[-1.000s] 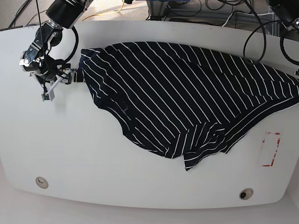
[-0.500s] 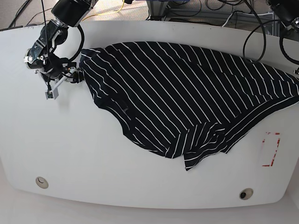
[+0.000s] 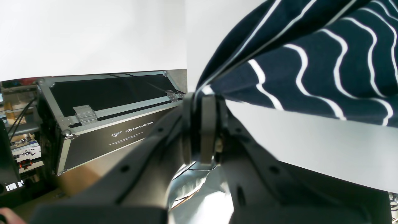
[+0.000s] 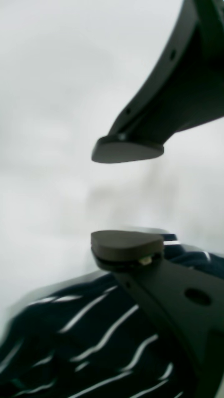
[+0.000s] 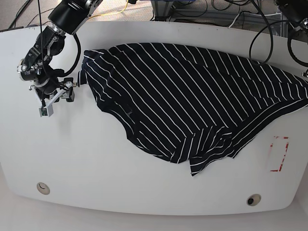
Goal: Layout the t-shirt on the table in an organized manner, then fold the t-shirt properly
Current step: 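Hold the shirt corner with the right gripper while the left holds its end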
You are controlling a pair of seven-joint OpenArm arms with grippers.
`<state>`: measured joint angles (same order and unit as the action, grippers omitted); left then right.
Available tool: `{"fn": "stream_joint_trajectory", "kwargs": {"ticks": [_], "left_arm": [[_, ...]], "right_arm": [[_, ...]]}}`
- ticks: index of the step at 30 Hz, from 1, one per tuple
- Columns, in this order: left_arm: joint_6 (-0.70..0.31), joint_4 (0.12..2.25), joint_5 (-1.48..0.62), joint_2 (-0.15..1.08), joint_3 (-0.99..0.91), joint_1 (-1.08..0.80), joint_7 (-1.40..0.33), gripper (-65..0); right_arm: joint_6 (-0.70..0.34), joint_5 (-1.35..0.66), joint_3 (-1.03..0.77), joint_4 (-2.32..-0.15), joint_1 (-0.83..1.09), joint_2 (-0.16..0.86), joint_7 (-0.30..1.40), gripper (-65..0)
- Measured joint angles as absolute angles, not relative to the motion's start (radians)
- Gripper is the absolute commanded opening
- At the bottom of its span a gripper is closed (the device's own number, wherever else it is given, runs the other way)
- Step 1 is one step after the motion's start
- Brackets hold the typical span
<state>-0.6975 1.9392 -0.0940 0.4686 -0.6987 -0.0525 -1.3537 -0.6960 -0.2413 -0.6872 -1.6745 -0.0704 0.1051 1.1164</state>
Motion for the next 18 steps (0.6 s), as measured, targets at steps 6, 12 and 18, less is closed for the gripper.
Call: {"fn": "stream_joint_trajectory", "kwargs": {"ticks": [6, 12, 18], "left_arm": [[-0.698, 1.939, -0.088, 0.469, -0.655, -0.052, -1.357, -65.0], [-0.698, 1.939, -0.093, 0.461, -0.643, -0.05, -1.348, -65.0], [-0.698, 1.939, -0.094, 0.447, -0.644, -0.049, -1.354, -65.0]], "right_arm": [[-0.699, -0.246, -0.607, -1.763, -0.071, 0.097, 1.111, -32.2], [-0.699, -0.256, -0.605, -1.87, -0.049, 0.071, 1.105, -32.2], [-0.7, -0.254, -0.605, -1.88, 0.029, 0.034, 1.114, -32.2]]}}
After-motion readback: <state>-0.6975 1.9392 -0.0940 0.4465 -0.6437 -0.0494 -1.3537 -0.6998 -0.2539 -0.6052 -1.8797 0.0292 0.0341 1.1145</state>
